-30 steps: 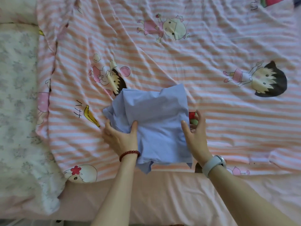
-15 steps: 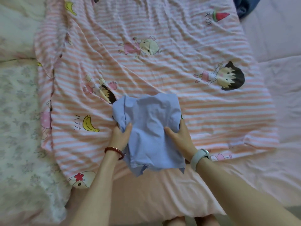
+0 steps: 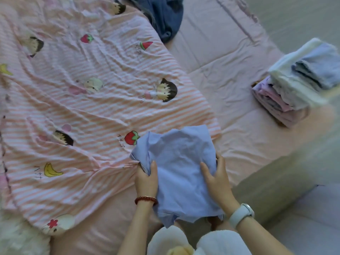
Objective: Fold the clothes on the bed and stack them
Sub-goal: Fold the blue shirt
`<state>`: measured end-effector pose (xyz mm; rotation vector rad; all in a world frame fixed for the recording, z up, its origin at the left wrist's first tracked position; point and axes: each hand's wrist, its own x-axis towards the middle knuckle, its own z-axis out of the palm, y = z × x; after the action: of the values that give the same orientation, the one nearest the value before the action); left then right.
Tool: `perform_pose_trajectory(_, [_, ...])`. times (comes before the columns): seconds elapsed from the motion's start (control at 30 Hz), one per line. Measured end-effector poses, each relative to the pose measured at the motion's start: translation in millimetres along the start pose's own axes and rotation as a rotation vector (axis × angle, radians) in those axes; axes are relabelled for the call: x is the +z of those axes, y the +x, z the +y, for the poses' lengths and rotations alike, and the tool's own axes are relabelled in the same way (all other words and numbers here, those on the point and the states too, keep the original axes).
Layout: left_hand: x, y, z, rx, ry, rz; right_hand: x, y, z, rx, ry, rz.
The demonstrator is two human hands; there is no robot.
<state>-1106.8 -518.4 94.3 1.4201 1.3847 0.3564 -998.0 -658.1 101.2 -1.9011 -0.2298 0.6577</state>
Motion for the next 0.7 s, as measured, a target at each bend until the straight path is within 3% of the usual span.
perform_pose_trajectory(0.5, [321.7, -196.2, 136.5, 0.403, 0.111, -0.357, -375.0, 0.7, 55.2, -0.022, 0.157, 0.5])
perform_pose_trajectory(0.7, [426.3, -238.2, 185.4, 0.454, 0.152, -0.486, -478.2, 27.7, 66.3, 0.003, 0.214, 0.641])
